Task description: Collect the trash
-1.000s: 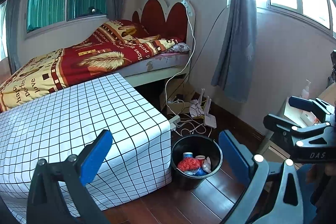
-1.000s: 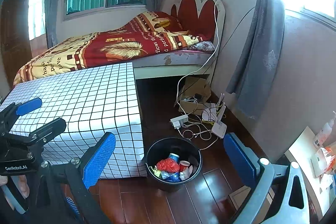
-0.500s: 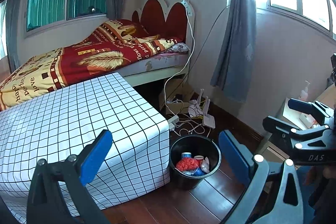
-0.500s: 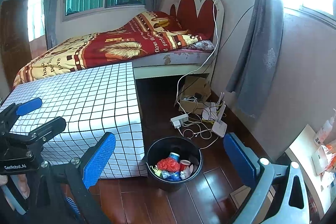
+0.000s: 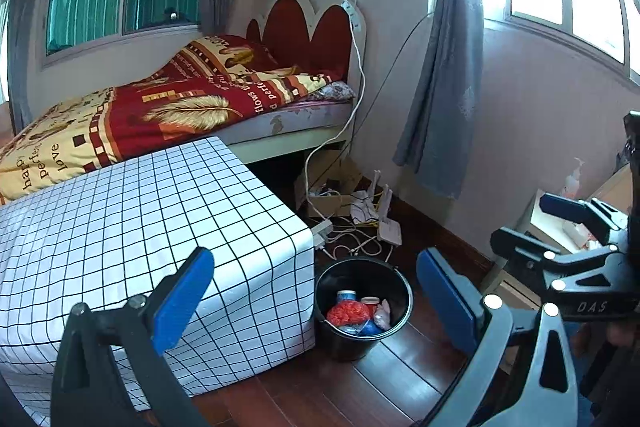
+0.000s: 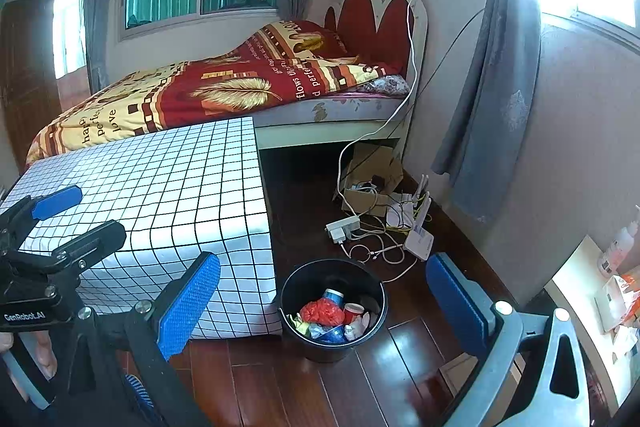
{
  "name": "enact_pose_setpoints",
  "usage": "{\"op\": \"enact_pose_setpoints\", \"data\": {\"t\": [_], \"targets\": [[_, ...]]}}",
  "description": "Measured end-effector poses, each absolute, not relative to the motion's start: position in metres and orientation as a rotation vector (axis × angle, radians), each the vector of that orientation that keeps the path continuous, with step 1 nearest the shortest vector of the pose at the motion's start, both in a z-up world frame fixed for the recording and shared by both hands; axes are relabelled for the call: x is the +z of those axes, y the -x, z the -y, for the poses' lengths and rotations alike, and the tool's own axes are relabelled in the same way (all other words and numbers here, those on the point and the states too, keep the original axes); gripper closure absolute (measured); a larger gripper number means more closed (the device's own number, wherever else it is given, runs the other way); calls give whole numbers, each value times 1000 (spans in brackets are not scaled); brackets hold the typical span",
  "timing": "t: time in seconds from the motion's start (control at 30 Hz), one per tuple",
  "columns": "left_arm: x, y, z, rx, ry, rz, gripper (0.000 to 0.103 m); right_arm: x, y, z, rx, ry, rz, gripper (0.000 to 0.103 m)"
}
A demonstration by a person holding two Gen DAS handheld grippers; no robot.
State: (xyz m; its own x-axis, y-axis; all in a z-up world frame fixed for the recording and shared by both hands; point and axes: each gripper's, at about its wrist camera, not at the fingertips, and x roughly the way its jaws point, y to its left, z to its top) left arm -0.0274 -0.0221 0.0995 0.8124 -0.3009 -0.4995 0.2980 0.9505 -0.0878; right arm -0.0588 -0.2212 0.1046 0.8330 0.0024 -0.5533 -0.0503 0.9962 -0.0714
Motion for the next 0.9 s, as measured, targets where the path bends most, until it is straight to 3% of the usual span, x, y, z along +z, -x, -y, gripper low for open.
{"op": "enact_pose_setpoints", "data": {"t": [0.9], "targets": [[102, 26, 26, -328, 2, -520, 1, 109, 60, 221, 26, 84, -580, 0]]}}
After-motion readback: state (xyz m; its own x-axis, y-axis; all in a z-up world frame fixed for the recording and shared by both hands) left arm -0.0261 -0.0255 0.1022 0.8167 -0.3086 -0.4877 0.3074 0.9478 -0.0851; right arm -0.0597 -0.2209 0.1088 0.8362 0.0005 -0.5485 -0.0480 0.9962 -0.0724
